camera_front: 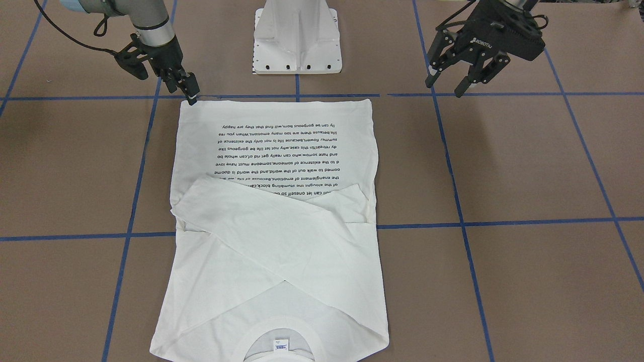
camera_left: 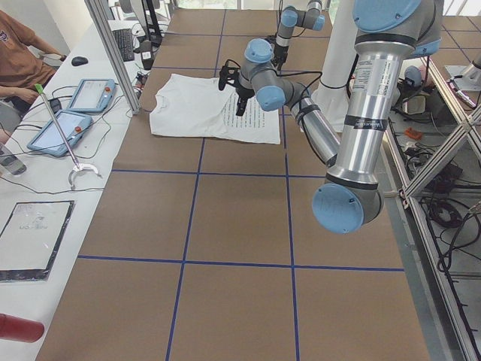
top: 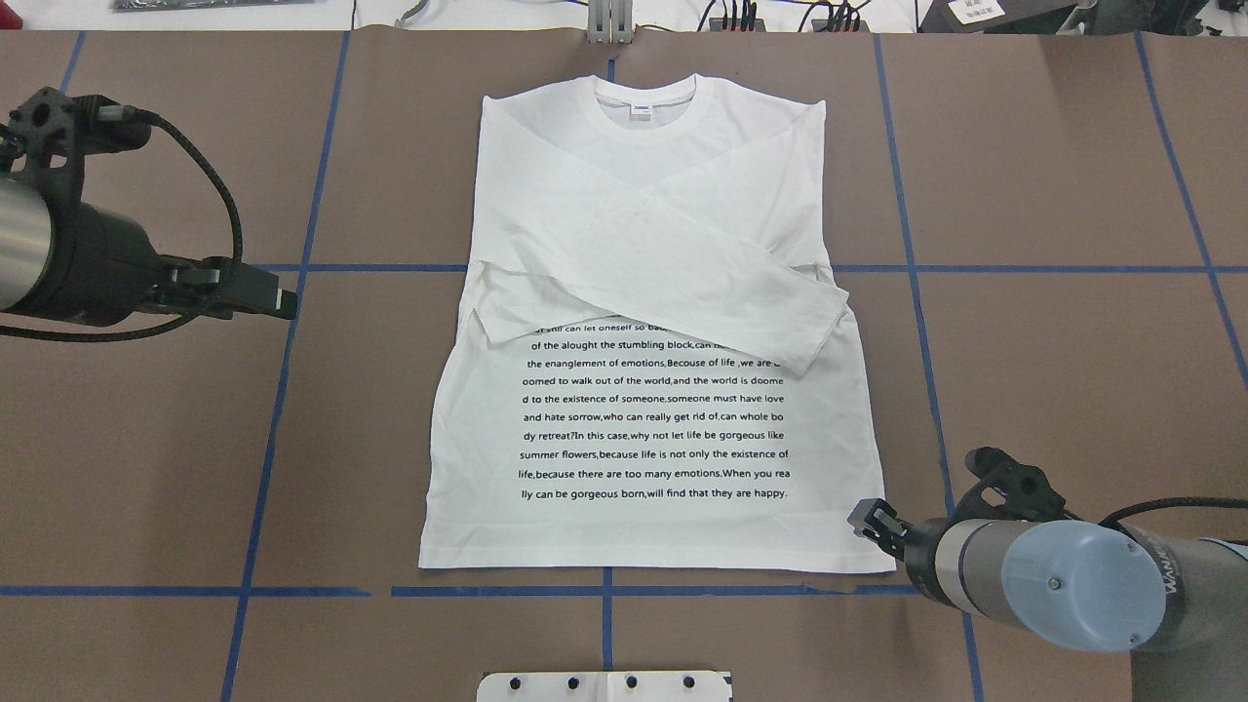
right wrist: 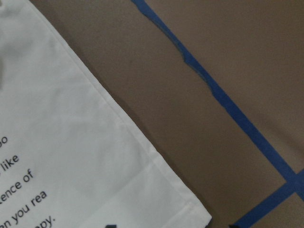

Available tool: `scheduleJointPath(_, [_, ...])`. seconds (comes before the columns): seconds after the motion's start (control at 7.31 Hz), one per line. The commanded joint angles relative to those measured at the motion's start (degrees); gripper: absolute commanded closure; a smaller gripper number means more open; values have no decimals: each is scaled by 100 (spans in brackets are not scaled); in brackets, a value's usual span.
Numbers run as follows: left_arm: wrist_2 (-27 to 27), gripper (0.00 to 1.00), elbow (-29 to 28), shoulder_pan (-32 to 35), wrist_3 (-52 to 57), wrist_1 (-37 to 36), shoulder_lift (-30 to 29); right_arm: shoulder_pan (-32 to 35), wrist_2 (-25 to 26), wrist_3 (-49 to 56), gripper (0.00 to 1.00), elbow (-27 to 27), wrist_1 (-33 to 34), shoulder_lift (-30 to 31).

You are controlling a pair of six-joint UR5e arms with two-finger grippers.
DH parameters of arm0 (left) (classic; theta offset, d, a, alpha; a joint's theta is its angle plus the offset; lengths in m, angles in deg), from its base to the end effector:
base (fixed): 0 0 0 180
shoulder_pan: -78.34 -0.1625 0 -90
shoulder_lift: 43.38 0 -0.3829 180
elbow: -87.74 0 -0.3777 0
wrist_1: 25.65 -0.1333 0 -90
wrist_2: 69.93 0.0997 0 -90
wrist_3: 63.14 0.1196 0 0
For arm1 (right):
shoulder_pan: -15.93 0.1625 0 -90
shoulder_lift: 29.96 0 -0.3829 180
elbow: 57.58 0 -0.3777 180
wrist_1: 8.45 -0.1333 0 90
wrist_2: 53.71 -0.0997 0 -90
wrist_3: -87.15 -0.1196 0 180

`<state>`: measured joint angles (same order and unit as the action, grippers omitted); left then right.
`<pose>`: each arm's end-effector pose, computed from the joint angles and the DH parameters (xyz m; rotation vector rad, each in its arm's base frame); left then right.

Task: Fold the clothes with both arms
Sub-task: 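Move the right gripper to the hem corner nearest the robot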

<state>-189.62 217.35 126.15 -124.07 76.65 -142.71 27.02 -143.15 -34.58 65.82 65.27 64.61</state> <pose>0.2468 -0.3826 0.2181 0.2818 1.1042 -0.0141 -0.4211 -0.2196 0.3758 -0.1349 -0.7940 0.7115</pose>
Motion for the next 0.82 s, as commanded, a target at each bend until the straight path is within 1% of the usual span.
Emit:
scheduleJointPath(0.0, [7, 28, 3, 0, -15, 0, 1, -54, -65, 9, 23, -114, 2, -9])
scheduleJointPath(0.41, [42, 27, 12, 0, -6, 0, 10, -177, -74, 35, 24, -237, 20, -62])
scheduleJointPath(0.55, [42, 27, 20, 0, -6, 0, 10, -203, -74, 35, 27, -298, 29, -62])
scheduleJointPath(0.68, [51, 27, 29, 8, -6, 0, 18, -212, -83, 35, 32, -308, 29, -70])
